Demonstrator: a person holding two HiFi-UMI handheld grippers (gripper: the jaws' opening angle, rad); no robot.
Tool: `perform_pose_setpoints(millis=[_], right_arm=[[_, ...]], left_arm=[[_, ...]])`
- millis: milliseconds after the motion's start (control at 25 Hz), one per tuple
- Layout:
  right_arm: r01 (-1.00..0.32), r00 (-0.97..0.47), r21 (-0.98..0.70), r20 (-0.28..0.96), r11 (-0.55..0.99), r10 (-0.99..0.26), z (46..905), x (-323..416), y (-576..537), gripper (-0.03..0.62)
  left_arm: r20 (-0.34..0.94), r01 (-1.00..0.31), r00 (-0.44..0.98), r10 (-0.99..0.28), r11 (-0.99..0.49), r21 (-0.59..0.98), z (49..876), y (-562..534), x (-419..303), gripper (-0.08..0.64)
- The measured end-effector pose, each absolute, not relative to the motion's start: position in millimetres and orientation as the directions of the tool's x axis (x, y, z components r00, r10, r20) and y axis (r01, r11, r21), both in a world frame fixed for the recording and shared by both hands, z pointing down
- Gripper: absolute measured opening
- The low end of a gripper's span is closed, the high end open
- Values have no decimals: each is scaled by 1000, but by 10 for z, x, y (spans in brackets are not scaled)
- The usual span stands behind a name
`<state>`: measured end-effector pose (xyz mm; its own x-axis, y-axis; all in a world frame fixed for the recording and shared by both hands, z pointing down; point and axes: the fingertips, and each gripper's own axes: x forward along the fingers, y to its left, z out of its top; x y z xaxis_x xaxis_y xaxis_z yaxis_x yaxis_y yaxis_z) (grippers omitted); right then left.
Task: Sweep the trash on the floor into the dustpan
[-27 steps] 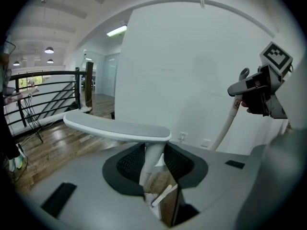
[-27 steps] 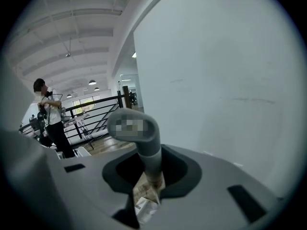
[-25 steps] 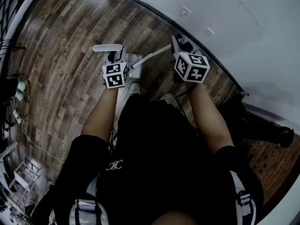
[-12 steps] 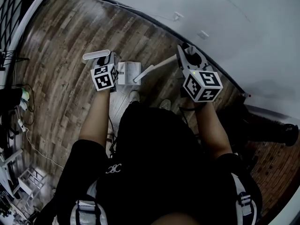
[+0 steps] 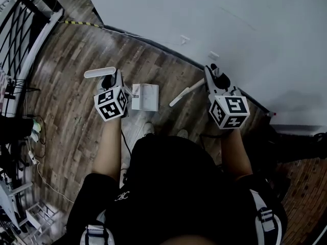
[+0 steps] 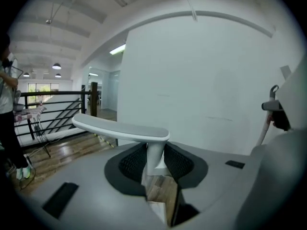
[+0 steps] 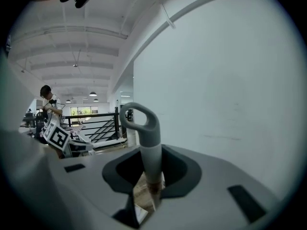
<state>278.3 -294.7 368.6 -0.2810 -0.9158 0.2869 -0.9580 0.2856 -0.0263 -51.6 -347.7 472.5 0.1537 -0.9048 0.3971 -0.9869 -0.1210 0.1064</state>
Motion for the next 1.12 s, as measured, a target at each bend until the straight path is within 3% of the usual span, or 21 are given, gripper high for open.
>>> perform_pose_setpoints(millis=[400, 680, 1120], right_arm=[[-996, -91, -16, 260, 89, -961, 3696, 3635, -2848, 89], [-999, -17, -42, 238, 7, -971, 3625, 3943, -2772, 89], [-999, -13, -34, 254, 5, -967, 3673, 3977, -2672, 90]], left_arm=[[279, -966, 257, -925, -252, 56, 3568, -3610, 70, 107], [267, -951, 307, -914, -302, 60, 3402, -3682, 426, 106], [251, -936, 351, -902, -348, 59, 3438, -3647, 625, 106]])
